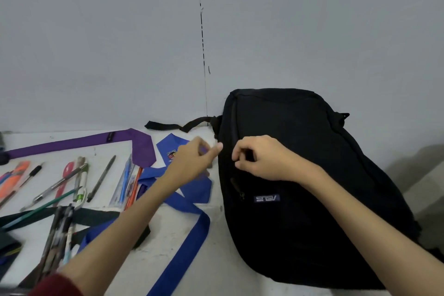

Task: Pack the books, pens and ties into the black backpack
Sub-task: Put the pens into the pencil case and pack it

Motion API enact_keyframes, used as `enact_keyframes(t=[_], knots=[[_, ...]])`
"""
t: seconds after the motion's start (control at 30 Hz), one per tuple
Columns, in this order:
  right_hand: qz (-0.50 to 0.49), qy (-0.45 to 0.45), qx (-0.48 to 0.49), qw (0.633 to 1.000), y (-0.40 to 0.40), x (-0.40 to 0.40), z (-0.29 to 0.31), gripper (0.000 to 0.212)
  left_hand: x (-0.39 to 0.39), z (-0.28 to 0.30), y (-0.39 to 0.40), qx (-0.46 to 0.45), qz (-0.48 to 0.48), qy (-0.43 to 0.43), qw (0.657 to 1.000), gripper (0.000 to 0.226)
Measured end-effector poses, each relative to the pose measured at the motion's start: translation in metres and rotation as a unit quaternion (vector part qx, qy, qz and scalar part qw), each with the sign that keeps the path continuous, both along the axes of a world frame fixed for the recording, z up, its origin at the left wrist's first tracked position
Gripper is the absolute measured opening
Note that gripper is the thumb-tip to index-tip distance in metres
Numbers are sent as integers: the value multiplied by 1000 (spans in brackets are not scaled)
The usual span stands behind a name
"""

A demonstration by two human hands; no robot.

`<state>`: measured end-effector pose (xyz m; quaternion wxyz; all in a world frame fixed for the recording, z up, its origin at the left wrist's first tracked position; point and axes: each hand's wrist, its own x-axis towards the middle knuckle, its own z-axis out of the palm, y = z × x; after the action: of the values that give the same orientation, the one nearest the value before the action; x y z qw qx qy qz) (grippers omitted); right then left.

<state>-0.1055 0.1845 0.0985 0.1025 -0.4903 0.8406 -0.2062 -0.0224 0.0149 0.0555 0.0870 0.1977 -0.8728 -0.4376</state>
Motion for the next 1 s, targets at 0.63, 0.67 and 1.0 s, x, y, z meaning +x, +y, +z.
enact_keyframes(t=[0.63, 0.67, 1.0], knots=[[-48, 15, -27, 998, -2, 2, 7, 28, 55, -6, 61, 166, -152, -156, 962, 49], [-80, 19, -60, 995, -4, -7, 9, 25, 55, -5, 59, 166, -153, -164, 960, 51], [-37, 56, -32, 997, -23, -29, 16, 16, 6, 15, 26, 114, -38, -90, 989, 40]])
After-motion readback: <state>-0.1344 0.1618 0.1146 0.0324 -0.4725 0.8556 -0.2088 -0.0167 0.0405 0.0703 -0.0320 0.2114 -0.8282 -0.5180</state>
